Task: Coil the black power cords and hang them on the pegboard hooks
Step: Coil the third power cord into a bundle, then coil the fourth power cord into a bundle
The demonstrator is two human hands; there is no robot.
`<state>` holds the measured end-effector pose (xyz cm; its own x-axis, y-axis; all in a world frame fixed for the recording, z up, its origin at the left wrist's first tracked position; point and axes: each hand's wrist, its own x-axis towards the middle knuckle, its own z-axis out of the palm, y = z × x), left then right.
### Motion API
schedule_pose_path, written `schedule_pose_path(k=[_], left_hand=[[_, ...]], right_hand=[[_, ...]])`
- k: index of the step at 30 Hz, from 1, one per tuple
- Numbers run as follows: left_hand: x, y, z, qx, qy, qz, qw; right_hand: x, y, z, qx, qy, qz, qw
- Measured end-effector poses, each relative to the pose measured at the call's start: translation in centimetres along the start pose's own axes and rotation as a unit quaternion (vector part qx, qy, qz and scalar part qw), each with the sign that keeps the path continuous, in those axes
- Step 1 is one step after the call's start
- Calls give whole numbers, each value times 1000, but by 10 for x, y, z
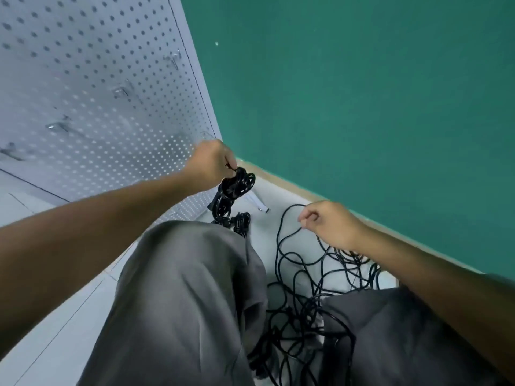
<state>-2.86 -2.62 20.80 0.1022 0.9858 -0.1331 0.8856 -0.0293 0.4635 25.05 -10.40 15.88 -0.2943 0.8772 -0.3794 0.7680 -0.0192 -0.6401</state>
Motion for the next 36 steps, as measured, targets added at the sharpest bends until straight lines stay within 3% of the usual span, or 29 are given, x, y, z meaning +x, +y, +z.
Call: schedule_pose_path(k=[10, 17, 22, 27, 31, 36], left_hand=[[98, -105, 116, 133, -133, -88, 978], [135, -138, 179, 195, -110, -113, 968], [152, -136, 212, 240, -97, -74, 963], [145, -120, 232, 323, -167, 44, 931], [146, -127, 245, 349, -189, 77, 915], [149, -144, 255, 318, -168, 84, 929]], right_hand=[[128, 95, 77, -27, -112, 68, 991], [172, 148, 115, -9, -123, 115, 986], [195, 176, 139, 9, -112, 137, 984], [200, 194, 159, 28, -115, 151, 981], [200, 200, 172, 47, -102, 140, 984], [207, 205, 183, 22, -102, 145, 984]])
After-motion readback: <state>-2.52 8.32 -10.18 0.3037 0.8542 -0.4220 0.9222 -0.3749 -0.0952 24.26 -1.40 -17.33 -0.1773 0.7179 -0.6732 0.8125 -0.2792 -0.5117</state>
